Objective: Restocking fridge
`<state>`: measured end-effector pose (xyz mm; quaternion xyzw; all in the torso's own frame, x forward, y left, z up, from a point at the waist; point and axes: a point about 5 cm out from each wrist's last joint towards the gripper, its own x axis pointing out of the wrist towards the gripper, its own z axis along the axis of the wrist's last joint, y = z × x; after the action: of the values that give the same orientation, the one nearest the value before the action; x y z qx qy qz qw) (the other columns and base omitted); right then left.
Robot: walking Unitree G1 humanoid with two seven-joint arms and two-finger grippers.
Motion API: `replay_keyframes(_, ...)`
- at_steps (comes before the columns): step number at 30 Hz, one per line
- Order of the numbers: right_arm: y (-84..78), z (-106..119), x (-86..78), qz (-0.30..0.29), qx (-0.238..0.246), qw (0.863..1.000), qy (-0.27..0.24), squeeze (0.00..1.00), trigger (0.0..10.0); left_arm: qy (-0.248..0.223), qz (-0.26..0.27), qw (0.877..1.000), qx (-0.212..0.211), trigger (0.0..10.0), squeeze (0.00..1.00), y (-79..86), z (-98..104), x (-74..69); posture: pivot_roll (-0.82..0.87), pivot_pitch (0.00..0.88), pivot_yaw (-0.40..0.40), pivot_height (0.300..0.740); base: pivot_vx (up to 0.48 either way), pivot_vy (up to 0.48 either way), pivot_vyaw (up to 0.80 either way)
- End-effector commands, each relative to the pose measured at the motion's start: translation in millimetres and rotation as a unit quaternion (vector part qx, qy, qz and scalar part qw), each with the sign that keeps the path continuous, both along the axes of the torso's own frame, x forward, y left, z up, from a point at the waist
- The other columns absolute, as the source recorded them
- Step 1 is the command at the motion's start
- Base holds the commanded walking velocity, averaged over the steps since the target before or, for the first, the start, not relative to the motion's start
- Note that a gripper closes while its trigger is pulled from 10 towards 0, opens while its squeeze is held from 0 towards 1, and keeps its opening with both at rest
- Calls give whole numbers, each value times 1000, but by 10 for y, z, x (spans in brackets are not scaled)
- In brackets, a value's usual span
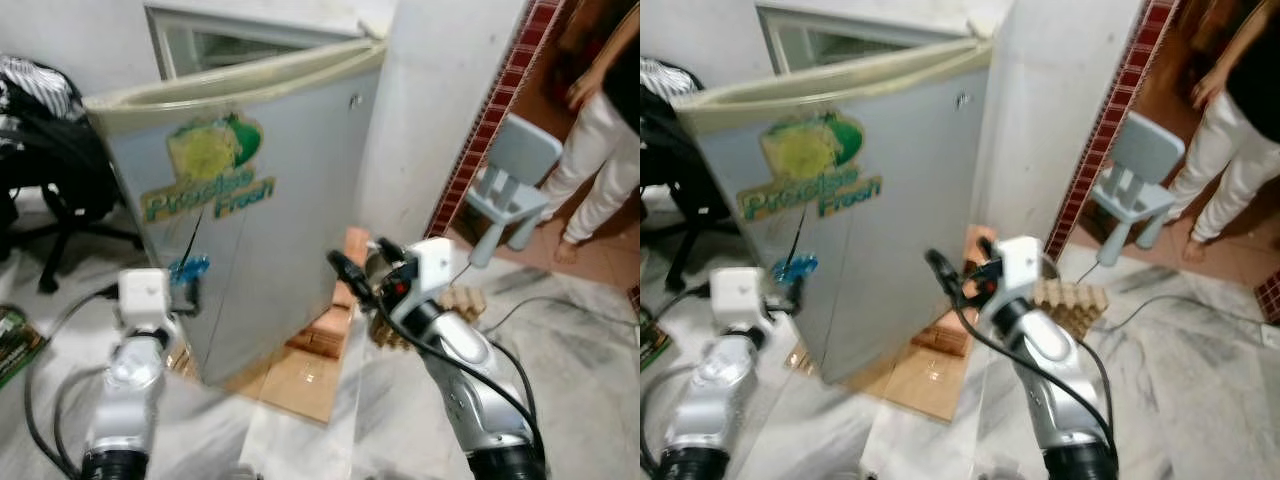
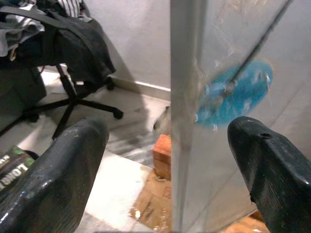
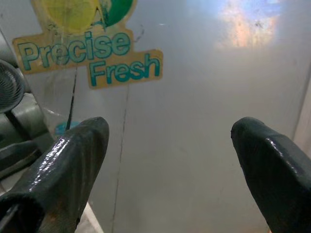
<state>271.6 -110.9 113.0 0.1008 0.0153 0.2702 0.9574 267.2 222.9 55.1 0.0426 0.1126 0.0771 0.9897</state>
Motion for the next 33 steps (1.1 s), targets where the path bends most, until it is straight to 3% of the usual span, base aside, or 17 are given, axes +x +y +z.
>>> replay_keyframes(1,-126,-41,19,-26,-10,1000,9,0,10000,-7,-18,1000,-6,10000,0,-131,22,46,62,35,-15,740,0,480,0)
replay_keyframes(5,-159,-38,50,-43,-15,999,7,0,10000,-15,-16,1000,-7,10000,0,-124,34,43,63,35,-15,740,0,480,0)
replay_keyframes(16,-149,-50,73,-50,-17,999,6,0,10000,-28,-25,999,-10,10000,0,-221,46,-32,67,33,-12,740,0,0,0)
replay_keyframes(21,-178,-106,49,-69,-24,997,12,0,10000,-32,-34,999,-24,10000,0,-335,19,-184,68,33,-10,740,0,0,0)
replay_keyframes(33,-223,-141,16,-89,-31,995,17,0,10000,-30,-40,998,-30,10000,0,-347,48,-225,58,50,-3,740,0,0,0)
